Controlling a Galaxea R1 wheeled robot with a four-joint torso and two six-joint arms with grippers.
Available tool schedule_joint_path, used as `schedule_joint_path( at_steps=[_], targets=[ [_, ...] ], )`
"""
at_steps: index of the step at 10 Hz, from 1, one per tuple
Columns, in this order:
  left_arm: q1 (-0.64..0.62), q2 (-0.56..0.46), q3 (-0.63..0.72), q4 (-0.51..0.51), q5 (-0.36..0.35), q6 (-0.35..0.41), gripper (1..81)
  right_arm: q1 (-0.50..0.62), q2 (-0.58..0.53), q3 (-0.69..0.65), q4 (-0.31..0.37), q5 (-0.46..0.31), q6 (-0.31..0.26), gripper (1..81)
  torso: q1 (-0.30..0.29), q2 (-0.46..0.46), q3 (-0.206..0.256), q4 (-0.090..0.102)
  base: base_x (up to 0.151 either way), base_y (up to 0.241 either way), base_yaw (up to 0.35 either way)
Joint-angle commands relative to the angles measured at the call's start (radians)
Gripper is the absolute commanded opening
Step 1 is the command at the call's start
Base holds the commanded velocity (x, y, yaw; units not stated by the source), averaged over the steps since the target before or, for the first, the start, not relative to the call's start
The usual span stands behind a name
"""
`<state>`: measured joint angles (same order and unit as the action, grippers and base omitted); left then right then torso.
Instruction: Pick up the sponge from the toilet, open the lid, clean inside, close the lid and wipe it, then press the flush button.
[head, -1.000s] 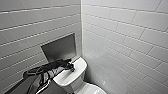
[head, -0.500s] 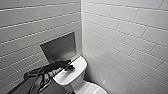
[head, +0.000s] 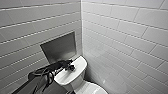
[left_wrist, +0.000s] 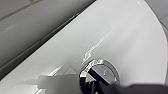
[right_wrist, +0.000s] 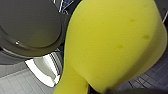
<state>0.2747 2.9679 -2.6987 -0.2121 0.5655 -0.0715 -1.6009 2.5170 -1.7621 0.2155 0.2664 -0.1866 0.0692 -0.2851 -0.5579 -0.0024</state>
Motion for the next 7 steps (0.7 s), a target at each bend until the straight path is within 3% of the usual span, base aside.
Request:
schedule_joint_path(
  at_steps=[1, 3, 5, 7],
  targets=[
    [-0.137, 0.004, -0.004, 0.025, 0.005, 0.013, 1.0, 0.002, -0.018, 0.020, -0.001, -0.078, -0.002, 1.0, 0.000, 0.000, 0.000, 0.000, 0.000, 0.000, 0.000],
    [-0.160, -0.007, 0.005, 0.004, 0.007, 0.012, 1.0, 0.005, -0.011, 0.014, -0.004, -0.079, -0.004, 1.0, 0.000, 0.000, 0.000, 0.000, 0.000, 0.000, 0.000],
    [-0.240, -0.030, 0.038, -0.086, 0.040, 0.013, 1.0, 0.003, -0.004, 0.004, -0.004, -0.079, -0.005, 1.0, 0.000, 0.000, 0.000, 0.000, 0.000, 0.000, 0.000],
    [-0.291, -0.124, 0.168, -0.170, 0.062, 0.013, 1.0, 0.002, -0.005, 0.004, -0.002, -0.079, -0.004, 1.0, 0.000, 0.000, 0.000, 0.000, 0.000, 0.000, 0.000]
  ],
)
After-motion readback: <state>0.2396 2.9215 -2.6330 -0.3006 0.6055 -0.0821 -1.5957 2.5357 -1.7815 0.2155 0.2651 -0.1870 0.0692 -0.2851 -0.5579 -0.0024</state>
